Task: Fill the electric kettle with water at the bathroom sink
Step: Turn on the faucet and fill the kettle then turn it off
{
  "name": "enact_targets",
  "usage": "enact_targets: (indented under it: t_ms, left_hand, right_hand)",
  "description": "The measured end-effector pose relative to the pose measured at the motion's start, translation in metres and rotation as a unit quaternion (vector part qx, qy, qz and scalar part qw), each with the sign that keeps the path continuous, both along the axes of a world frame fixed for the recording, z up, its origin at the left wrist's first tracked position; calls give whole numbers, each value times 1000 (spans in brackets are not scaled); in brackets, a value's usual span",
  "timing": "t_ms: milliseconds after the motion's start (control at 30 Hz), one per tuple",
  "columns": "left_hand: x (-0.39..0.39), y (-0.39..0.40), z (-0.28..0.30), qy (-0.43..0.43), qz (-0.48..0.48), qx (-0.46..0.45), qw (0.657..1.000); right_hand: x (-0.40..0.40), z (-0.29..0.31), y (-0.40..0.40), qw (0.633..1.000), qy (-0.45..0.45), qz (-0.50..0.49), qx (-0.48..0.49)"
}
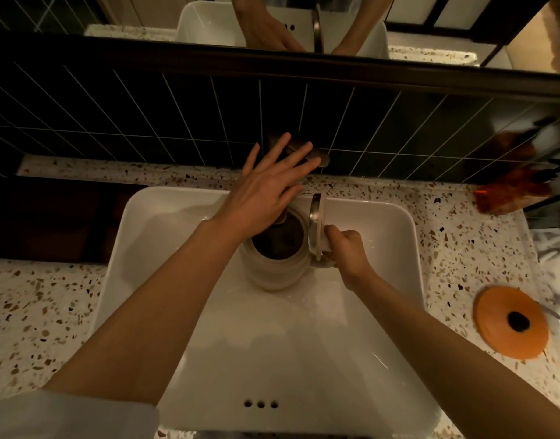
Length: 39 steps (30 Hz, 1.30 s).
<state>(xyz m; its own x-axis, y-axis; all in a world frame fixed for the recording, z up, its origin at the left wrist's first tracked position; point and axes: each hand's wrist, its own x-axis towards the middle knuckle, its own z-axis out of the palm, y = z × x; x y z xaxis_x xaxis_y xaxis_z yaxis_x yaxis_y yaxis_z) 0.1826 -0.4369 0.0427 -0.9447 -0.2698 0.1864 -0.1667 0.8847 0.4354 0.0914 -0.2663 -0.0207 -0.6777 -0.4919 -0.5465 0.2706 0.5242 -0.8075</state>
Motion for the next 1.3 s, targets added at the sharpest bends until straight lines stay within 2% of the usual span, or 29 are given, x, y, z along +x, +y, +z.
enact_targets:
  t_ms: [133,233,333,433,500,600,667,1000,1167,1300]
  left_hand:
    - [1,5,0,28,21,32,999]
    - [13,9,-5,108,124,157,974]
    - [42,15,-21,173,270,321,891]
    - [69,32,-46,155,364,438,807]
    - [79,45,-61,137,397,495,761]
    - [79,57,-71,149,407,621,653]
    - [75,60,-72,166,401,665,608]
    - [67,71,-70,214,411,710,531]
    - [71,84,-64,220,423,711,518]
    - [77,100,-56,214,428,709,519]
  right_hand:
    - [1,1,-1,1000,4,-12,-4]
    - [1,0,0,1000,3,-11,0]
    - [1,0,0,1000,5,-14,3]
    - [1,-2,0,1000,7,-12,5]
    - [1,-2,1,1000,8,-12,4]
    - [2,-1,0,1000,8,-11,0]
    - [3,-1,1,1000,6,-13,-6]
    - [2,-9,11,999,9,-10,-43]
    - [7,-5,29,995,-43,-3,-85]
    - [13,-1,45,994,-41,-8,-98]
